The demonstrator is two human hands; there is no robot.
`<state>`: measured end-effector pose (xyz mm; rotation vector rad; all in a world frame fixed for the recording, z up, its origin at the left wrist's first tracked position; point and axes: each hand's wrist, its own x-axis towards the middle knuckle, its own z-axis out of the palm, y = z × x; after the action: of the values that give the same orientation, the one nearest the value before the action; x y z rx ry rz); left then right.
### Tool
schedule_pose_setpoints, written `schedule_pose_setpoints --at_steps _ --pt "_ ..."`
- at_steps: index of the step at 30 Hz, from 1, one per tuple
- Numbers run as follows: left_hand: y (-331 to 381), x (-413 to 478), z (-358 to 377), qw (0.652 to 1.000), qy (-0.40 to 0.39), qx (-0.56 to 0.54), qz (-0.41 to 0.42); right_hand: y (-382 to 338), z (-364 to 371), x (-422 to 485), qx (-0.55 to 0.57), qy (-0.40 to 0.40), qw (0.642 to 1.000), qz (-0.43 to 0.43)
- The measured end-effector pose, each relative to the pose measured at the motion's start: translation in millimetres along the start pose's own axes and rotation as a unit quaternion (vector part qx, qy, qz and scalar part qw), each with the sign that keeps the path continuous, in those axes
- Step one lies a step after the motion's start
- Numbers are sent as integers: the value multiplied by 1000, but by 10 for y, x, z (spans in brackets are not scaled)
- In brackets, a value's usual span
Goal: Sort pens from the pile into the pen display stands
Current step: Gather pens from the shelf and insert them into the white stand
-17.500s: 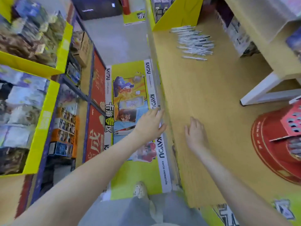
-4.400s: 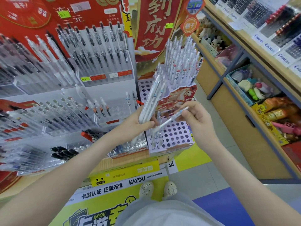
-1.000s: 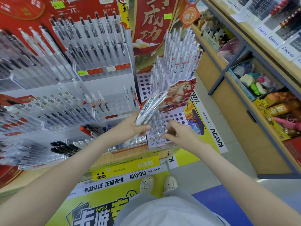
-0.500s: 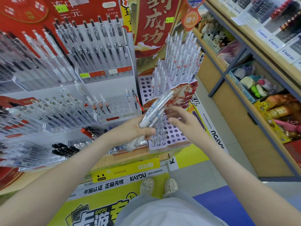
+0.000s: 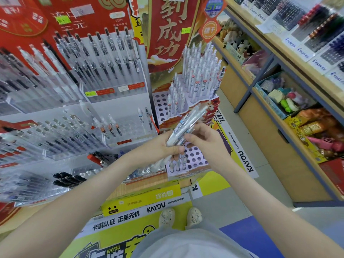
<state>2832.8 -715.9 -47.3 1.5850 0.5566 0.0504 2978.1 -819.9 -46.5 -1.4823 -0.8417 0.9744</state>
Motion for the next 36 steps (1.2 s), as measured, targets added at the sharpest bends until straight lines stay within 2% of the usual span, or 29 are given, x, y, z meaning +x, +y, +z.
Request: schedule_pose_setpoints --at_steps 2,5,8,10,13,18,25,33,36 --pt "-16 10 7 1000 5 -1 2 -27 -1 -11 11 0 1000 -8" --pt "-25 11 -21 999 53 -10 6 -61 -102 -2 58 4 998 -29" --pt "-5 -37 -66 994 106 -25 8 -51 -310 46 108 63 990 -60" --pt "-12 -76 -104 992 122 -27 6 4 -460 78 103 110 986 -77" --pt "-44 -106 -159 992 122 -21 -1 160 -525 142 8 123 990 -66" --pt "-50 -108 -187 992 123 -25 -6 432 -362 335 -148 48 988 -16" --pt "-86 -100 -218 991 128 -33 -14 562 -244 587 -294 -61 954 -28" --pt "-62 -100 -230 990 114 -70 -42 702 -136 675 -400 -50 914 -44" --pt "-36 -103 -213 991 105 -75 -45 654 -125 668 -471 -42 879 -52"
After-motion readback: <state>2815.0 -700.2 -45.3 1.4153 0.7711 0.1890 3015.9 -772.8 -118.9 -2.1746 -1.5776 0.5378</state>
